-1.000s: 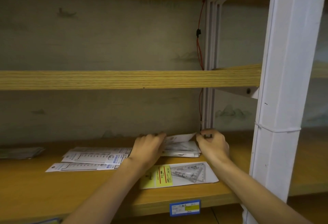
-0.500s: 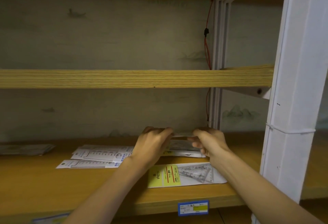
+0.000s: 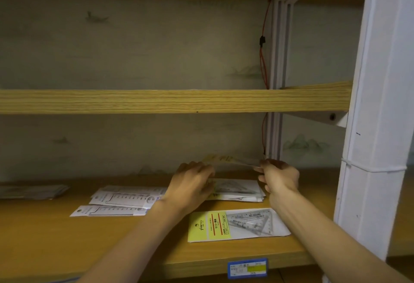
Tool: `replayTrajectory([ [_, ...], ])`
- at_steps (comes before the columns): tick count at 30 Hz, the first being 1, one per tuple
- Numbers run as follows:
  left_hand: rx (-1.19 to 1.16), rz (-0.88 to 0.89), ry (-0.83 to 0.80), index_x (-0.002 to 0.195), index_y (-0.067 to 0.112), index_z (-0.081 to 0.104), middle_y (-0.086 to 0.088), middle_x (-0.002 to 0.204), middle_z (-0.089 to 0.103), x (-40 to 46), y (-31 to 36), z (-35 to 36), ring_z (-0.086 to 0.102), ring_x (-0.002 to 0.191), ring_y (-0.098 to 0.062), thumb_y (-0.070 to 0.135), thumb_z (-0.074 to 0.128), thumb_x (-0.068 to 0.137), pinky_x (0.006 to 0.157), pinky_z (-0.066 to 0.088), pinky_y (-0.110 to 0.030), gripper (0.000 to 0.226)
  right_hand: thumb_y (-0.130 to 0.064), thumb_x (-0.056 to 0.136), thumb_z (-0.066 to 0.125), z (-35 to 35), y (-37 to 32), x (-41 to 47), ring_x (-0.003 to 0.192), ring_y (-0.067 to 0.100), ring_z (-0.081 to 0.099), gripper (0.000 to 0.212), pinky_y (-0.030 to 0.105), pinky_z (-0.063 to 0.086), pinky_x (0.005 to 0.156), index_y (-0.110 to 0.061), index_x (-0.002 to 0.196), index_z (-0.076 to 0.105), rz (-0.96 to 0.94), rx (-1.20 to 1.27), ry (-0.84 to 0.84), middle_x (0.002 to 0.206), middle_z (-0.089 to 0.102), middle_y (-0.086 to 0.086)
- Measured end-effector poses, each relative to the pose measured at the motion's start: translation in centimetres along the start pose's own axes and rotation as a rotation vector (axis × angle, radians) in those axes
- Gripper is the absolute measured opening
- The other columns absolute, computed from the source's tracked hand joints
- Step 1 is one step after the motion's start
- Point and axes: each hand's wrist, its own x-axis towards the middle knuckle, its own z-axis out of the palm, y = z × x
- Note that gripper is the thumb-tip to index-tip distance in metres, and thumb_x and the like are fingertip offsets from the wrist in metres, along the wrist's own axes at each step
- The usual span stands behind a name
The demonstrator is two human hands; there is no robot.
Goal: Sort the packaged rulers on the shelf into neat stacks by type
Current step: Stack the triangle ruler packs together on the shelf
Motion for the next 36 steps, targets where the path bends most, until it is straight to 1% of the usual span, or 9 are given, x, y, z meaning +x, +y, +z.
replayTrajectory([
  [4,-0.121,-0.115,-0.333,0.131,0.031,0.047,0.007,0.136,0.048,1.0,0.5,0.9,0.046,0.122,-0.017,0.053,0.052,0.091,0.099,0.040,-0.033,0.046,-0.018,0.089,0.065,-0.1,-0.2,-0.1,0.062,0.009,0.060,0.012,0.019,0.036,0.046,-0.014,0.101,0.063,-0.007,0.004,-0.009,0.093,0.073,0.007],
  [9,-0.216,-0.167,-0.559,0.144,0.035,0.034,-0.001,0.142,0.046,1.3,0.9,2.1,0.045,0.127,-0.025,0.057,0.054,0.088,0.102,0.042,-0.037,0.063,-0.018,0.089,0.064,-0.8,-0.2,-0.2,0.066,0.012,0.061,0.003,0.022,0.037,0.048,-0.018,0.091,0.061,-0.023,-0.019,-0.017,0.090,0.073,0.007],
  [15,-0.168,-0.112,-0.502,0.137,0.031,0.045,-0.001,0.128,0.056,1.5,1.0,2.1,0.054,0.113,-0.023,0.051,0.059,0.088,0.091,0.047,-0.035,0.055,-0.018,0.089,0.065,-1.2,0.0,-0.1,0.069,0.013,0.061,0.004,0.023,0.038,0.052,-0.020,0.089,0.061,-0.034,-0.020,-0.016,0.090,0.072,0.006],
  [19,-0.146,-0.056,-0.442,0.133,0.031,0.049,0.000,0.124,0.060,1.3,1.0,1.8,0.057,0.108,-0.022,0.048,0.052,0.093,0.087,0.047,-0.032,0.043,-0.018,0.089,0.065,-1.2,0.2,-0.1,0.068,0.012,0.060,0.010,0.024,0.038,0.051,-0.021,0.083,0.058,-0.030,-0.022,-0.017,0.091,0.072,0.006],
  [25,-0.006,0.034,-0.283,0.130,0.028,0.049,-0.001,0.127,0.060,0.6,1.3,1.4,0.056,0.113,-0.025,0.030,0.048,0.096,0.092,0.043,-0.033,0.034,-0.019,0.089,0.065,-1.2,0.2,-0.3,0.068,0.012,0.060,0.004,0.023,0.038,0.051,-0.018,0.092,0.062,-0.030,-0.023,-0.012,0.090,0.072,0.006],
  [27,0.024,0.035,-0.200,0.125,0.027,0.052,0.002,0.126,0.059,0.4,1.5,1.1,0.055,0.113,-0.023,0.026,0.047,0.096,0.092,0.041,-0.031,0.030,-0.018,0.089,0.065,-1.3,0.1,-0.3,0.069,0.013,0.060,0.005,0.023,0.038,0.051,-0.019,0.086,0.061,-0.032,-0.018,-0.005,0.090,0.071,0.006],
  [30,0.028,0.015,-0.095,0.114,0.025,0.059,0.001,0.113,0.066,0.1,1.6,0.5,0.061,0.102,-0.023,0.023,0.053,0.092,0.086,0.042,-0.032,0.023,-0.016,0.089,0.064,-1.6,0.1,-0.3,0.070,0.014,0.061,0.014,0.023,0.038,0.051,-0.020,0.078,0.057,-0.039,-0.017,0.009,0.089,0.071,0.006],
  [33,0.043,-0.018,-0.028,0.094,0.022,0.067,0.000,0.089,0.070,-0.2,1.2,0.0,0.066,0.080,-0.026,0.013,0.070,0.076,0.072,0.049,-0.036,0.020,-0.017,0.089,0.065,-1.7,0.3,-0.3,0.077,0.017,0.063,0.013,0.023,0.040,0.052,-0.021,0.079,0.058,-0.041,-0.012,0.029,0.092,0.071,0.007],
  [36,0.078,-0.048,0.048,0.082,0.021,0.066,0.001,0.078,0.069,-0.6,0.7,-0.8,0.065,0.070,-0.026,0.012,0.069,0.069,0.065,0.050,-0.036,0.016,-0.018,0.089,0.065,-1.8,0.3,-0.5,0.073,0.015,0.060,0.004,0.022,0.037,0.050,-0.020,0.087,0.062,-0.041,-0.011,0.042,0.091,0.072,0.006],
])
